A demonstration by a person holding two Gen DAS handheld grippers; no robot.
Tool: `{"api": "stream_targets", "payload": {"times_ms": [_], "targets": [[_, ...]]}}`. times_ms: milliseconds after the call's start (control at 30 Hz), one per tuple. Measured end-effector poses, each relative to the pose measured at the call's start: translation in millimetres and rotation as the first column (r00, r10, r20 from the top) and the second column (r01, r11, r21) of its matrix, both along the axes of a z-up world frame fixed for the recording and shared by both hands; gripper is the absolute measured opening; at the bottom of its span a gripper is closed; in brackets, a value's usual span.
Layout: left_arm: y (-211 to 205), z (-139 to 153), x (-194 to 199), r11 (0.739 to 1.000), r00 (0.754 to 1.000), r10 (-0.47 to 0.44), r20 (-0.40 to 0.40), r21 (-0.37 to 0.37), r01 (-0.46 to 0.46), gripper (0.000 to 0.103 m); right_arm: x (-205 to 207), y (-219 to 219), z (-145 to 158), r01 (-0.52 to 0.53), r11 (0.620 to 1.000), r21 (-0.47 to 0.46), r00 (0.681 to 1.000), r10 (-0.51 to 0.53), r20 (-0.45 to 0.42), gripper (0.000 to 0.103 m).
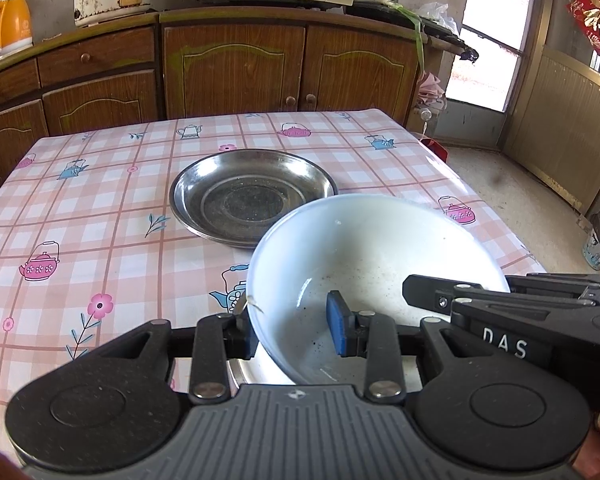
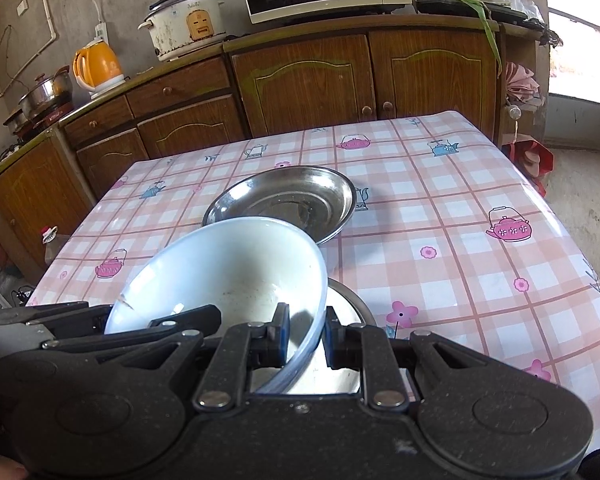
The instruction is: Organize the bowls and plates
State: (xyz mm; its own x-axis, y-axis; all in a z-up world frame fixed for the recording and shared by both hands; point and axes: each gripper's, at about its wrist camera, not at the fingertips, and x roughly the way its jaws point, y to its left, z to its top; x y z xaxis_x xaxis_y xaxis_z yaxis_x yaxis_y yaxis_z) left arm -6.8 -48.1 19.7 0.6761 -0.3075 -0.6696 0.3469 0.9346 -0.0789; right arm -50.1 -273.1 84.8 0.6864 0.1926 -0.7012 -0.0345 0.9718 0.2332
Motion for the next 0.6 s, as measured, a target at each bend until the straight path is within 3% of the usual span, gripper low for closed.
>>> {"api": "stream_targets", "payload": {"times_ms": [600], "targets": [[0,-10,3,1.000,0.999,0.004,-0.044,0.019,-0.003,0.033,1,3,-12,-0.007,1.000,0.005,0.999,0.007,-0.043,0.023]]}}
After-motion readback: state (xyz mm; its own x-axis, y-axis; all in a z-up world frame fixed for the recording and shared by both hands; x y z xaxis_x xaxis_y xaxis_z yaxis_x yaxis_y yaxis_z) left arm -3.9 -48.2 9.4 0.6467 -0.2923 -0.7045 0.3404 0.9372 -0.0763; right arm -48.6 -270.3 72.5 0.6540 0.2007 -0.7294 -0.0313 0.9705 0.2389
